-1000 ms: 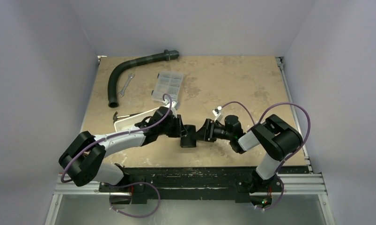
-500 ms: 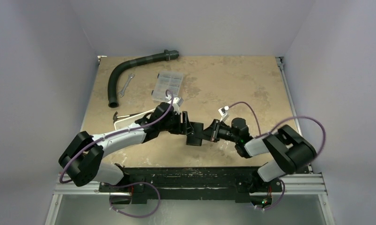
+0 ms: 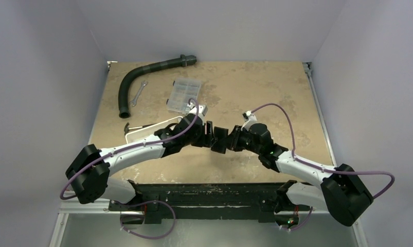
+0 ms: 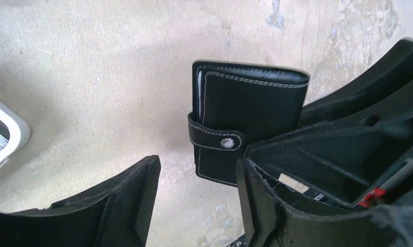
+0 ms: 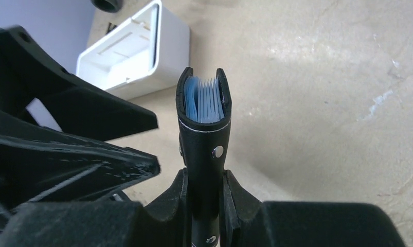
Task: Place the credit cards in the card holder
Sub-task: Open the card holder at the center of the board.
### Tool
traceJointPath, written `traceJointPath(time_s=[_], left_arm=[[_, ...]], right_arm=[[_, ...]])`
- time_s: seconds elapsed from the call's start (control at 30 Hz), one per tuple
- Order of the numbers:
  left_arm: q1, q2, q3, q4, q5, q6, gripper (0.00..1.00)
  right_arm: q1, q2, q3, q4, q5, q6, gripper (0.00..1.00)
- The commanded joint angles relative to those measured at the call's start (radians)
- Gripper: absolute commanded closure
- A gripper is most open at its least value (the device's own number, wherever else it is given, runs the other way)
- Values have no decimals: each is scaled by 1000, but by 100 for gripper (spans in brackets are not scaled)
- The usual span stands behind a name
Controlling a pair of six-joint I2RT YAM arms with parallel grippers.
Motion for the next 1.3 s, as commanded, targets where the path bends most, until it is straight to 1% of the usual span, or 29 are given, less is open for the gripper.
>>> traceJointPath(time_s=[0.0, 0.1, 0.2, 0.33, 0.4, 0.5, 0.63, 0.77, 0.97, 1.0, 1.1, 1.27], left_arm=[[-11, 6, 67, 9, -60, -23, 38], [-14, 35, 89, -6, -67, -33, 37], [-15, 66, 118, -21, -83, -37, 40], [-16, 122, 139, 4, -40, -43, 41], [-19, 153, 148, 15, -25, -50, 43], [-32, 180, 157, 23, -13, -63, 50], [-47, 210, 158, 26, 2, -87, 50], [-51, 242, 136, 79, 60, -138, 51], [-50, 232, 75, 140, 97, -183, 65], [-50, 227, 67, 171, 99, -182, 66], [-50, 221, 51, 180, 109, -174, 66], [-50, 211, 29, 173, 112, -165, 66]], right_arm=[[22, -16, 49, -58, 79, -36, 100], [36, -22, 53, -50, 80, -35, 100], [41, -34, 62, -55, 85, -40, 100], [44, -44, 70, -61, 86, -46, 100], [45, -47, 72, -61, 88, -46, 100], [49, -57, 72, -72, 106, -48, 100], [50, -63, 74, -82, 117, -51, 100], [51, -73, 65, -65, 123, -37, 100], [52, -156, 1, -16, 167, 42, 100], [52, -169, -9, -8, 164, 57, 100], [51, -208, -27, 5, 175, 74, 100], [52, -232, -11, -38, 194, 69, 100]])
